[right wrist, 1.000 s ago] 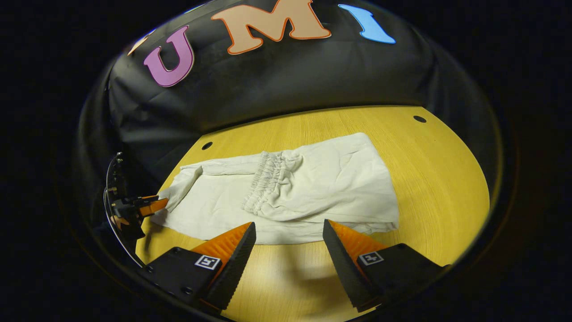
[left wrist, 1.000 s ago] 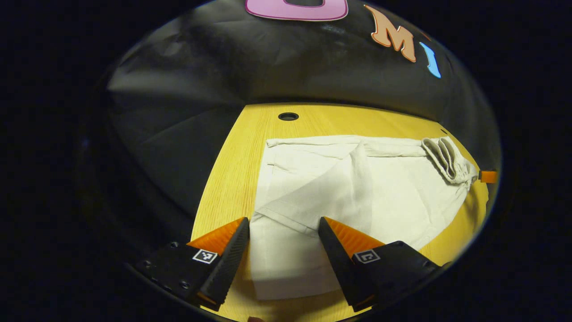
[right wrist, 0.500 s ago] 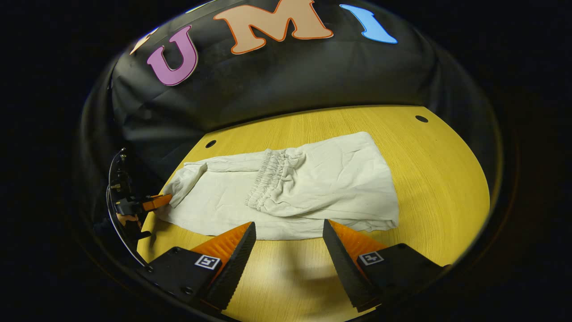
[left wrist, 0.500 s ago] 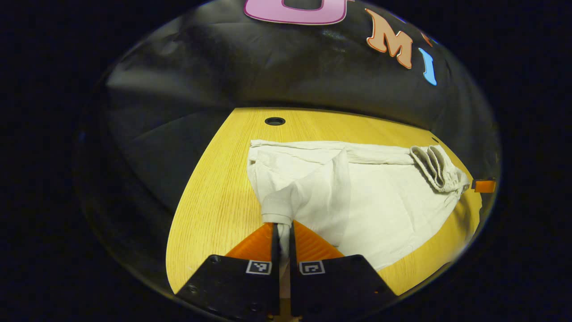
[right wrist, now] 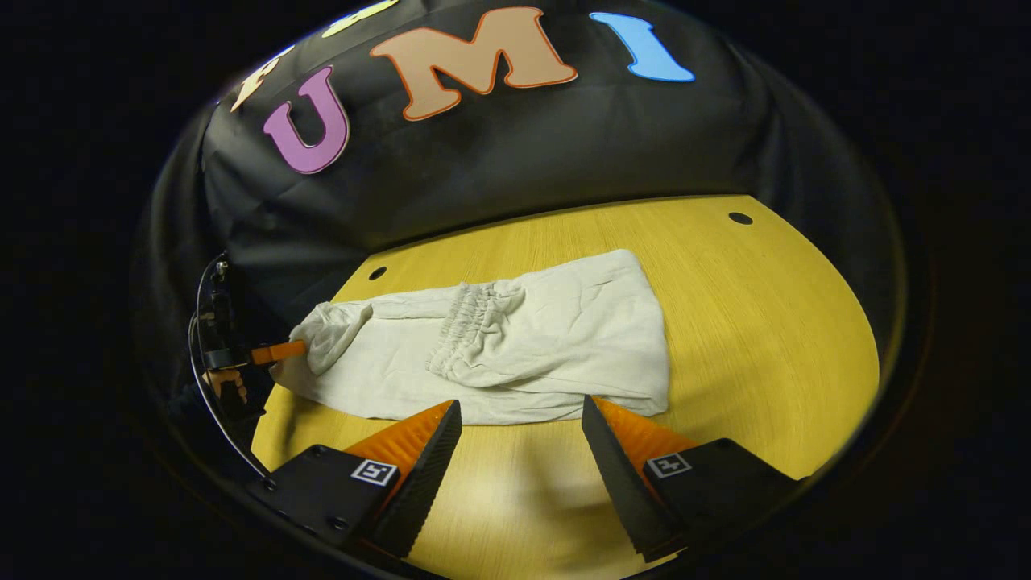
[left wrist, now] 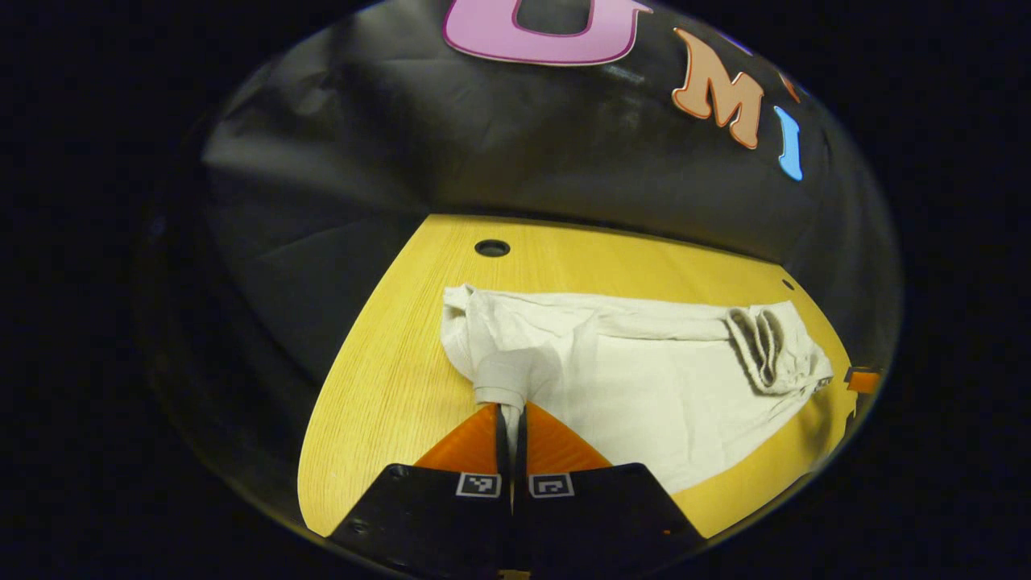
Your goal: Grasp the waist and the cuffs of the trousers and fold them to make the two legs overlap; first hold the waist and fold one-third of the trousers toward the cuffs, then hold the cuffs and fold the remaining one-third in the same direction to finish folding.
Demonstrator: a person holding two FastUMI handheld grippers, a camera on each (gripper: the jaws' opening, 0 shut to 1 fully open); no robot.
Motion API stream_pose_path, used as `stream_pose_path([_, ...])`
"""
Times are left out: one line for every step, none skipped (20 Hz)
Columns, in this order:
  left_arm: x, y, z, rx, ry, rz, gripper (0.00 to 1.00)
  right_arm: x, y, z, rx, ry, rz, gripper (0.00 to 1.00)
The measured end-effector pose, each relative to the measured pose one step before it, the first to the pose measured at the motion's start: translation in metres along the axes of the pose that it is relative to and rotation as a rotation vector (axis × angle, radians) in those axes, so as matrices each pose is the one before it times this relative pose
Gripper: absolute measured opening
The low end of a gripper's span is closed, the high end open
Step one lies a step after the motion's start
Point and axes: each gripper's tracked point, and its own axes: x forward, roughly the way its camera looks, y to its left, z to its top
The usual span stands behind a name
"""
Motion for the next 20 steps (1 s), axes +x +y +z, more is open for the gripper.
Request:
stream_pose_path([-0.00283,-0.00881,0.00886,0.00552,-0.01736,-0.0061,0.0,-0.00048,0.00137,0.00091,0.00979,-0.00422,0.00673,0.97])
stream_pose_path([-0.00256,-0.01027,0.00682,0.00389,-0.01394,-0.00873,0.0,-0.00034,0.00034,0.00185,0.00356,-0.00779,0.00644,0.96])
stream_pose_path([-0.00195,-0.00909,0.00633,0.00126,-0.00956,-0.0077,0.0,0.00041,-0.00084,0.00042,-0.00058,-0.00503,0.00346,0.96])
stream_pose_path([-0.0027,-0.00903,0.0056,0.00196,-0.00859,-0.0053,0.0,-0.00035,-0.0002,0.00065,-0.00235,-0.0047,0.00668,0.96])
stream_pose_path([-0.00116,-0.00919,0.00673,0.00329,-0.00822,-0.00577,0.0,-0.00075,-0.00125,0.00042,-0.00337,-0.00271,0.00294,0.96])
stream_pose_path([-0.00075,-0.0083,0.00541,0.00559,-0.00729,-0.00233,0.0,-0.00085,-0.00158,0.00064,-0.00392,-0.00194,0.0024,0.96])
stream_pose_path([-0.00015,-0.00896,0.00569,0.00765,-0.00597,-0.0029,0.0,-0.00126,-0.00113,-0.00105,-0.00302,0.00214,0.0005,0.97])
stream_pose_path([-0.00028,-0.00956,0.00549,0.00758,-0.00582,-0.0041,0.0,-0.00055,-0.00127,0.00017,0.00113,-0.00066,0.00081,0.96])
stream_pose_path([0.00016,-0.00921,0.00713,0.00971,-0.00997,-0.00428,0.0,-0.00098,-0.00043,0.00007,0.00358,-0.00075,0.00007,0.96])
stream_pose_path([0.00038,-0.01046,0.00739,0.00862,-0.01265,-0.00681,0.0,-0.00082,-0.00125,0.00045,0.00522,-0.00145,-0.00035,0.96])
stream_pose_path([0.0006,-0.01068,0.00726,0.0087,-0.0093,-0.00685,0.0,-0.00033,-0.00048,-0.00051,0.00639,-0.00016,-0.00174,0.96])
stream_pose_path([0.00148,-0.01142,0.00692,0.00818,-0.01079,-0.00931,0.0,-0.00012,-0.00122,0.00044,0.0071,-0.00196,-0.00131,0.96])
stream_pose_path([0.00117,-0.01191,0.00599,0.00439,-0.00584,-0.00979,0.0,-0.00096,-0.0009,-0.00004,0.00743,-0.00111,-0.00192,0.96])
stream_pose_path([0.00262,-0.01218,0.00546,0.00512,-0.0069,-0.00962,0.0,-0.00064,-0.00102,0.00013,0.00876,-0.00042,-0.00236,0.96])
stream_pose_path([0.002,-0.01174,0.00484,0.00732,-0.00518,-0.01049,0.0,-0.00104,-0.00118,0.00047,0.00805,-0.00167,-0.00311,0.96])
stream_pose_path([0.00251,-0.01153,0.00365,0.00712,-0.00232,-0.00701,0.0,-0.00027,-0.00058,0.00055,0.008,-0.00274,-0.00222,0.96])
stream_pose_path([0.0014,-0.01246,0.00441,0.00567,-0.00388,-0.01136,0.0,-0.00094,-0.00138,0.00007,0.00698,-0.00219,-0.00196,0.96])
stream_pose_path([0.00314,-0.01155,0.00462,0.00424,-0.00812,-0.01303,0.0,-0.00079,-0.00102,0.0008,0.00464,-0.00404,-0.0023,0.96])
stream_pose_path([0.00382,-0.01021,0.00633,0.00529,-0.00822,-0.00941,0.0,-0.00039,-0.00203,0.0,0.00111,-0.00337,-0.00324,0.96])
stream_pose_path([0.00282,-0.01061,0.0044,0.00568,-0.00571,-0.01149,0.0,-0.00034,-0.00169,0.00046,-0.00009,-0.00223,-0.00257,0.96])
